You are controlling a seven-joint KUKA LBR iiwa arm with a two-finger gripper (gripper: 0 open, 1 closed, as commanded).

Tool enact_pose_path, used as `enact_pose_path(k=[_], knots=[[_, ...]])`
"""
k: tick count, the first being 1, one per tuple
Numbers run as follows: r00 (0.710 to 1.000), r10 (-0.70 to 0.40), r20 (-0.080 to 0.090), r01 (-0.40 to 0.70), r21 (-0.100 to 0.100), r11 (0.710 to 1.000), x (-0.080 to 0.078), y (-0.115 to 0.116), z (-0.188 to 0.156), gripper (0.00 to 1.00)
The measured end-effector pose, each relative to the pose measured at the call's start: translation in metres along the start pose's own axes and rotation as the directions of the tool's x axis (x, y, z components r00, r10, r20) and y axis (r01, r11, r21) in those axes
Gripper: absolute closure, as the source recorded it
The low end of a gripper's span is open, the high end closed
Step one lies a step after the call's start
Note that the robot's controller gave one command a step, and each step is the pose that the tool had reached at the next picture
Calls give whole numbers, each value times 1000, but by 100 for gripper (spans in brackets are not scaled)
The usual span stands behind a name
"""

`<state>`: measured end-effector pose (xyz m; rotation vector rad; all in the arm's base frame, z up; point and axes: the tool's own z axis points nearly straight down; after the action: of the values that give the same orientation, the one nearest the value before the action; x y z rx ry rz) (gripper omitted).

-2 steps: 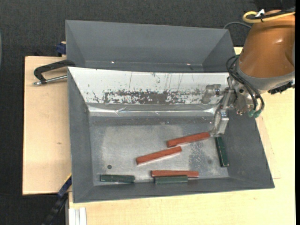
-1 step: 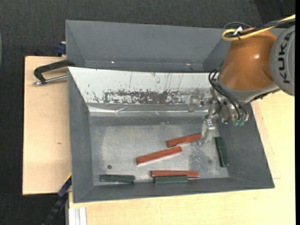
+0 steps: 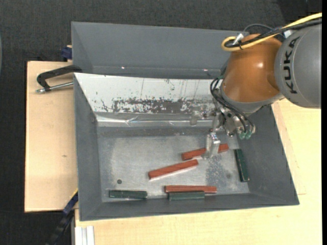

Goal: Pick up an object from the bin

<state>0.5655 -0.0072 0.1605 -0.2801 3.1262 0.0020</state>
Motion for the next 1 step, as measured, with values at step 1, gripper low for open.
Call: enact_pose_path(k=[1], knots=[[996,-91,-2,91,0,996,0,-21,28,0]])
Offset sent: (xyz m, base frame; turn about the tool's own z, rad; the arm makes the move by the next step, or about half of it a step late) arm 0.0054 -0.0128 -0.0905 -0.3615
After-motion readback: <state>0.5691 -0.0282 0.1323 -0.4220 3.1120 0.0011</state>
